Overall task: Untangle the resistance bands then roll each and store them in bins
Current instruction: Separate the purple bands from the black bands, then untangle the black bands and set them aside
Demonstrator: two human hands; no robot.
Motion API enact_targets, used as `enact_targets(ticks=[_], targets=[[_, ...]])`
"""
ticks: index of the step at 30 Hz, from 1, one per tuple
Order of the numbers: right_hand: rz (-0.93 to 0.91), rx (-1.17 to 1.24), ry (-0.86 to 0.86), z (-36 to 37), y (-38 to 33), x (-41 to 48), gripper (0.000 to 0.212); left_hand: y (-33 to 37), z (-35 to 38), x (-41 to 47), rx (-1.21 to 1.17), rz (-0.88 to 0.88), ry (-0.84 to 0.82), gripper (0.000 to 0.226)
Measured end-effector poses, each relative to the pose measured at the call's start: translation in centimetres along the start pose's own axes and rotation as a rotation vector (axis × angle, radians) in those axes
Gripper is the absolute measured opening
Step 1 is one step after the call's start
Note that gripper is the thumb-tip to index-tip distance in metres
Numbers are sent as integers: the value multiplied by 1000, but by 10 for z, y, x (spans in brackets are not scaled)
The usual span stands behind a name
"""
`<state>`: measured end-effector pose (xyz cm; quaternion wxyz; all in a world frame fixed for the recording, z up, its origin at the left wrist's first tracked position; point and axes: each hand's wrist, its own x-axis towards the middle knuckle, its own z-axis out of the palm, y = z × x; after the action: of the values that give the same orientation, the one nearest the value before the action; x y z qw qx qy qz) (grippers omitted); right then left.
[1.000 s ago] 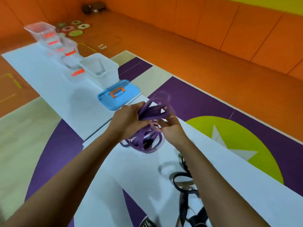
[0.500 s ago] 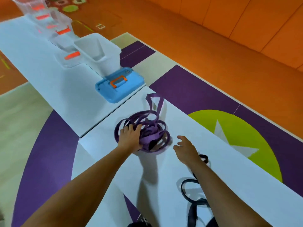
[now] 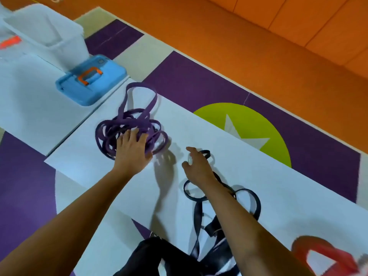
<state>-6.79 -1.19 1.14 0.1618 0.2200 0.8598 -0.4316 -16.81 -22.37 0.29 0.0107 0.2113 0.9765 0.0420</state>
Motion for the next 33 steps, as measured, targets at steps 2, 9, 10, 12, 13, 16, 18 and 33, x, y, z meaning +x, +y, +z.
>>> enact_targets(ticks=[2, 9, 10, 12, 13, 16, 18, 33], targets=[[39, -1, 18, -11, 21, -13, 53, 26, 1, -5, -46, 19, -40, 61], [302, -45, 239, -41, 116, -84, 44, 135, 35, -68, -199, 420, -293, 54], [349, -53, 291, -41, 129, -98, 44, 149, 42, -84, -200, 493, -320, 59], [459, -86, 398, -40, 157, -132, 43, 177, 56, -122, -167, 602, -385, 70], [510, -94, 452, -40, 169, -147, 43, 187, 62, -138, -146, 630, -416, 76], [672, -29, 489, -32, 200, -180, 46, 203, 78, -165, -89, 610, -551, 84], [776, 96, 365, -25, 215, -187, 60, 205, 84, -170, 8, 597, -576, 82], [665, 695, 441, -18, 250, -197, 26, 205, 89, -146, -22, 625, -681, 38]])
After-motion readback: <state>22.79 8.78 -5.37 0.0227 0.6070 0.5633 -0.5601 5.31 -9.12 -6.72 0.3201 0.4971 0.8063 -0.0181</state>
